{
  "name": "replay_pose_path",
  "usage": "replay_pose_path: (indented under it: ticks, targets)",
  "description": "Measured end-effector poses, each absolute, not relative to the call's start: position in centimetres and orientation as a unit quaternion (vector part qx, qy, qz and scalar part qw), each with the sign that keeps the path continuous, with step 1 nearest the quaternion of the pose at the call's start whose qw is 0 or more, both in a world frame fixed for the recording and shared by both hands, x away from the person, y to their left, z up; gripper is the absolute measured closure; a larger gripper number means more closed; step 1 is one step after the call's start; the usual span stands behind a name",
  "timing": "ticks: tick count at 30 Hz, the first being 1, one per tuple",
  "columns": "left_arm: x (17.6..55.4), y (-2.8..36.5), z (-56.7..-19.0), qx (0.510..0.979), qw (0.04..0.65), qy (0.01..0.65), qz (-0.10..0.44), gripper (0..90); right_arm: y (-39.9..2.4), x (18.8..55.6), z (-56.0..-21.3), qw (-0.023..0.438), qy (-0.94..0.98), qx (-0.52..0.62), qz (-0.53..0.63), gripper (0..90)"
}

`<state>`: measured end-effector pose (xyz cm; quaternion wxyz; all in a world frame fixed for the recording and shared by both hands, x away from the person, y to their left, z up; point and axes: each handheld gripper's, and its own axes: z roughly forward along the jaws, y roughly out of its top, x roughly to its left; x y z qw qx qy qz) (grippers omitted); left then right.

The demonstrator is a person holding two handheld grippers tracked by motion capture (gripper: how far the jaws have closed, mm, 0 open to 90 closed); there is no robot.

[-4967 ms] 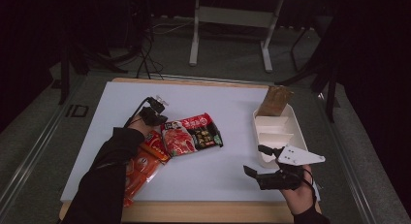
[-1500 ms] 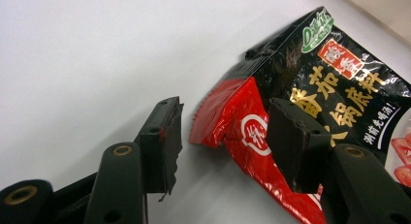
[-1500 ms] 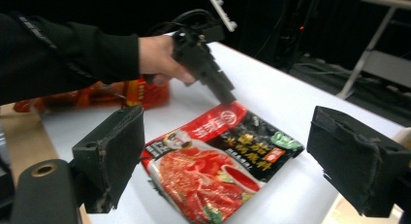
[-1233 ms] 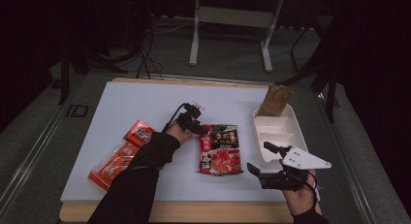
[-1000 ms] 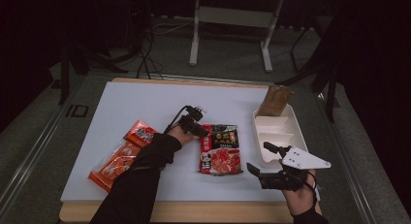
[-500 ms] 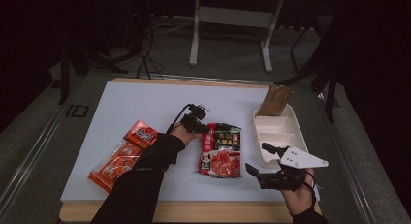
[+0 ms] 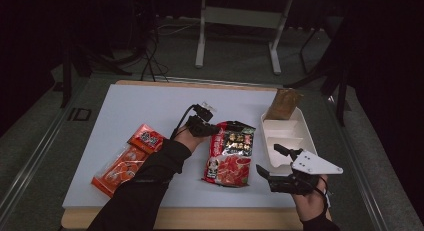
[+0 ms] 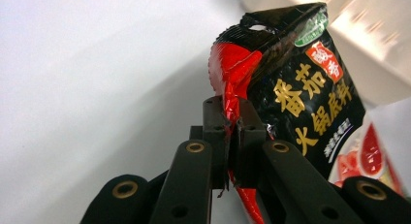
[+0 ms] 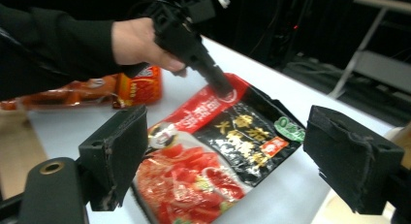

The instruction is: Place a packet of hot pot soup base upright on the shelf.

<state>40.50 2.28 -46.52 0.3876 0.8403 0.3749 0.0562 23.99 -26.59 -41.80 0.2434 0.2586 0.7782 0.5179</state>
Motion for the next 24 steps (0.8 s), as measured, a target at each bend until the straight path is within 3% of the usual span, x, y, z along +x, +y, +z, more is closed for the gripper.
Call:
replay_pose_path:
  ticks: [3,14,22,24]
  targets:
    - [40.0,2.4,-45.9,0.837,0.398,0.37,0.057,86.8,-26.7,23.9,-41.6,0.256,0.773,0.26,0.519,15.5]
    - [37.8,3.0,-44.3,0.824,0.438,0.353,0.063,86.9,-27.2,23.8,-40.6,0.231,0.769,0.29,0.52,9.4]
    - [36.3,3.3,-43.3,0.813,0.467,0.341,0.07,87.0,-27.5,23.9,-40.2,0.238,0.763,0.303,0.519,9.7]
    - [36.0,3.5,-43.0,0.812,0.471,0.337,0.074,87.0,-27.7,24.0,-40.2,0.238,0.762,0.308,0.518,13.4]
